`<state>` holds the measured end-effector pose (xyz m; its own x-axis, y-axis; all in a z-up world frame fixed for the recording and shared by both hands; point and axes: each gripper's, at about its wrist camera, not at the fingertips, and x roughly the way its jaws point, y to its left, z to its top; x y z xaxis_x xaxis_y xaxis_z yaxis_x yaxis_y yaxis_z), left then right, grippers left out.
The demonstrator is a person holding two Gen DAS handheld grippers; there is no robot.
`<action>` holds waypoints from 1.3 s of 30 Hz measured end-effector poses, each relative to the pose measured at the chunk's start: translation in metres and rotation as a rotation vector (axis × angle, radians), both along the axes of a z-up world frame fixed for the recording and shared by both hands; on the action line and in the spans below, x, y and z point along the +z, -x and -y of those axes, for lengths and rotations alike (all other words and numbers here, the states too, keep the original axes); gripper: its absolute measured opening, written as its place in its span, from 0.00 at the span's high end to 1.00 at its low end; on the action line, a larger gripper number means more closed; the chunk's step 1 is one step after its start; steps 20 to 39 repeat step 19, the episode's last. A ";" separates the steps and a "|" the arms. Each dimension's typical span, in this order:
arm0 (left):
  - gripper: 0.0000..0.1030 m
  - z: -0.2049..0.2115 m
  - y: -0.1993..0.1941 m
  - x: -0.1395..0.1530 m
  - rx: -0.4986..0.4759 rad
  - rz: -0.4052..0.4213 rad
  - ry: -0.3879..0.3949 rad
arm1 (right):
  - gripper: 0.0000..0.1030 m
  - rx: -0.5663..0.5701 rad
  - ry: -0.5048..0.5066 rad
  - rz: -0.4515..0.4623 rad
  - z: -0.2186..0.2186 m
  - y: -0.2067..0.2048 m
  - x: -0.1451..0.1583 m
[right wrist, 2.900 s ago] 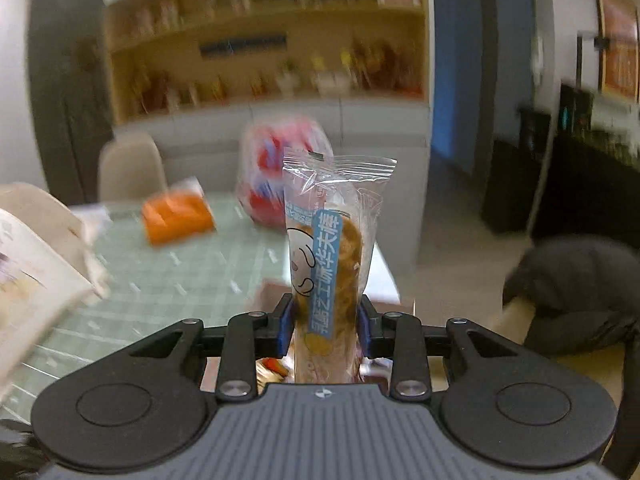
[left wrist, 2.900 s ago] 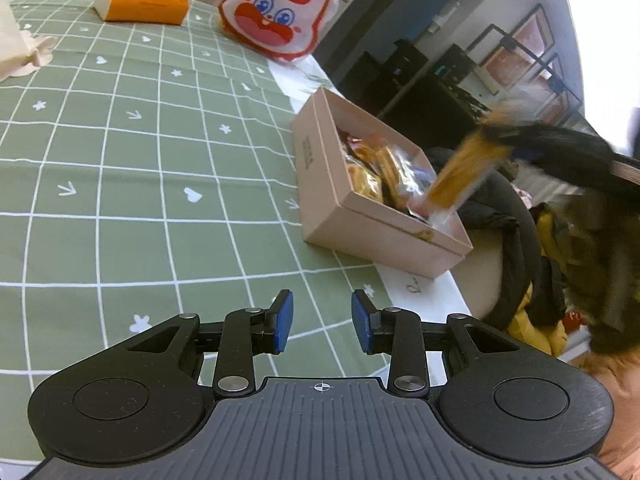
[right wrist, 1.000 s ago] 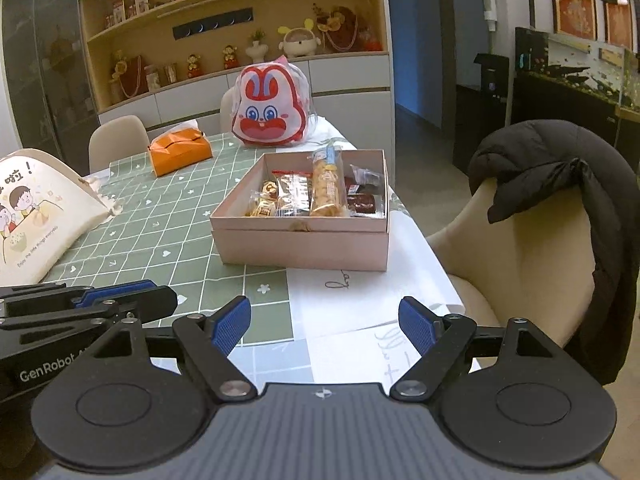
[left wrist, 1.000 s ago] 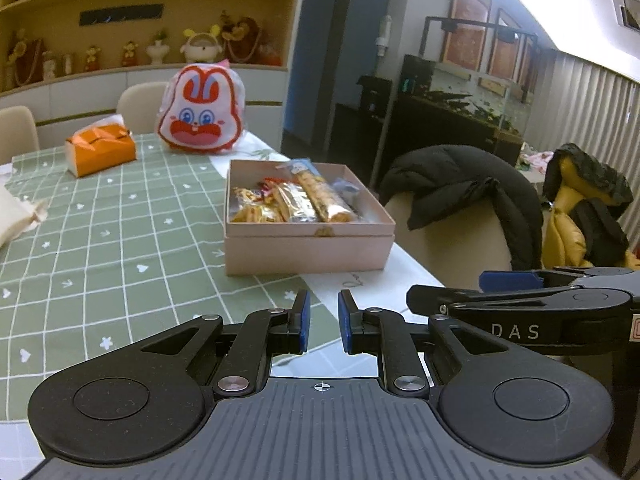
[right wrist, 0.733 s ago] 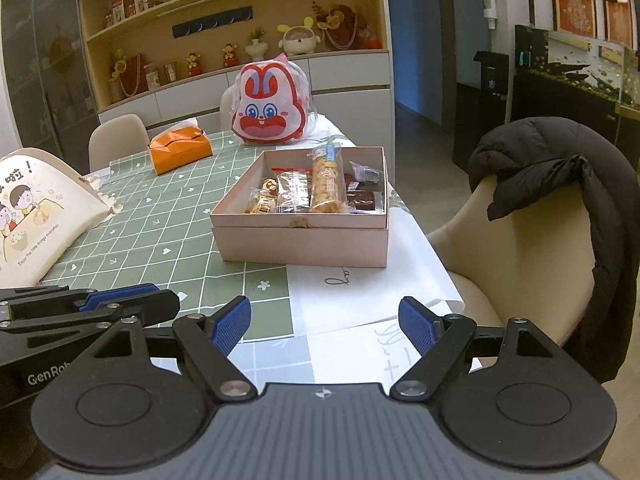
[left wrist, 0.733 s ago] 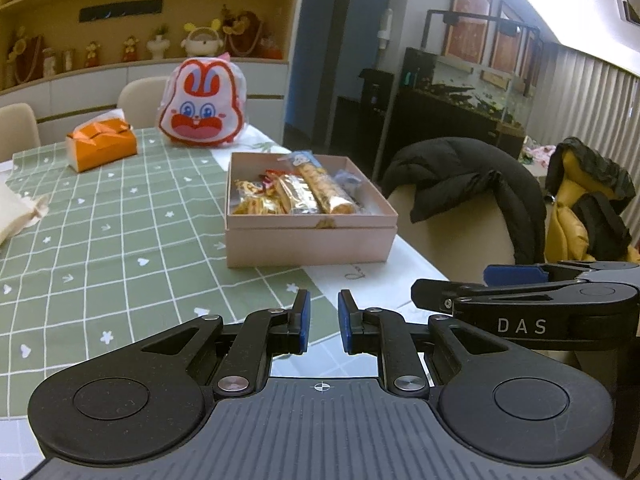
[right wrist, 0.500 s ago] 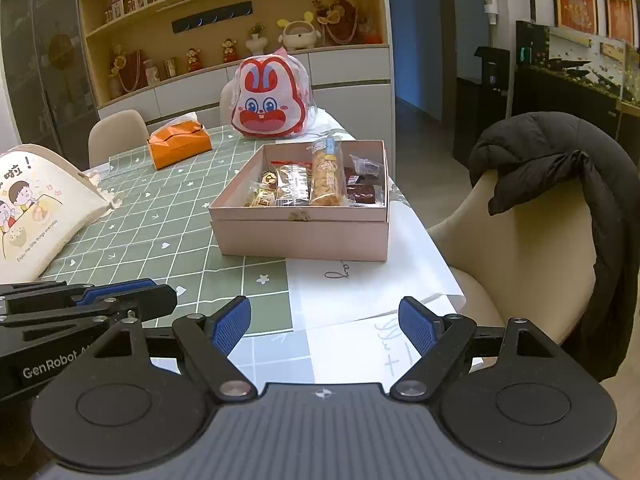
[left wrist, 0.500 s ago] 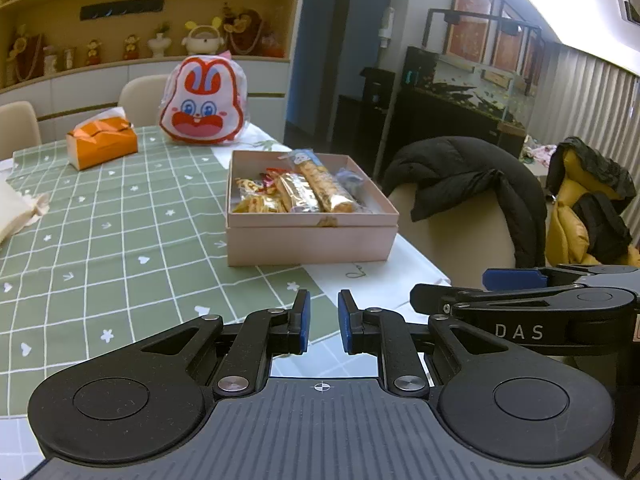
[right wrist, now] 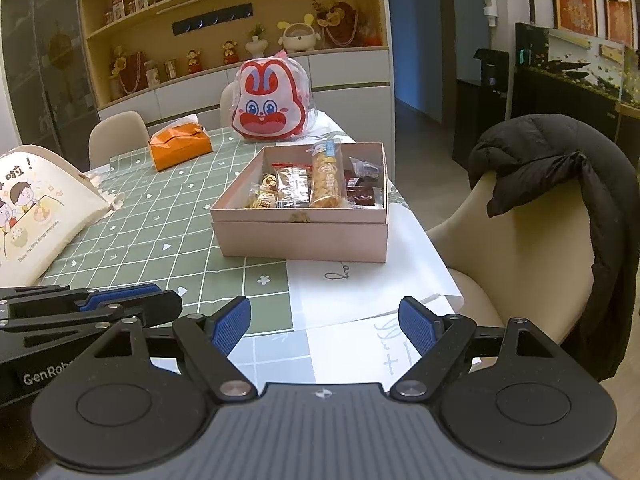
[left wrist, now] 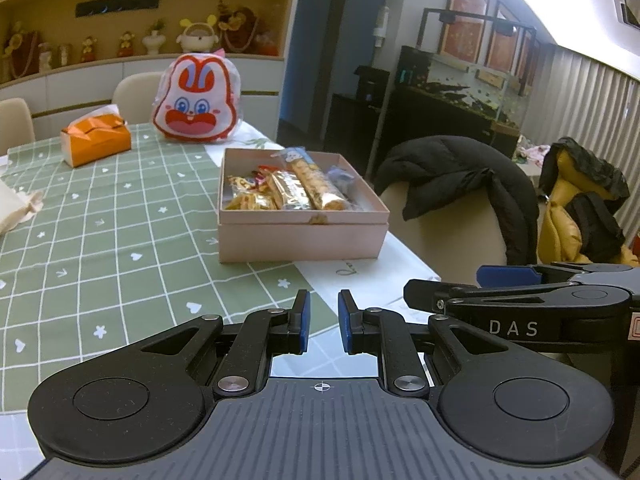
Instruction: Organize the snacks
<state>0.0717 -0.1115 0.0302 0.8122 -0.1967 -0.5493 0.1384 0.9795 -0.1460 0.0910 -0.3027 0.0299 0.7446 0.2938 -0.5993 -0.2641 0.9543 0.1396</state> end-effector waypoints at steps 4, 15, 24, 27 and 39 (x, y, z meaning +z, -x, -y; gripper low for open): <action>0.81 0.001 0.000 -0.001 -0.004 -0.003 0.002 | 0.21 -0.005 -0.003 -0.001 0.002 0.000 -0.001; 0.81 0.004 -0.002 -0.002 -0.007 -0.003 -0.003 | 0.21 0.000 -0.006 -0.011 0.003 -0.002 -0.003; 0.81 0.006 -0.002 -0.004 -0.016 0.015 -0.010 | 0.21 -0.003 0.002 -0.015 0.002 -0.004 -0.004; 0.81 0.006 -0.002 -0.004 -0.016 0.015 -0.010 | 0.21 -0.003 0.002 -0.015 0.002 -0.004 -0.004; 0.81 0.006 -0.002 -0.004 -0.016 0.015 -0.010 | 0.21 -0.003 0.002 -0.015 0.002 -0.004 -0.004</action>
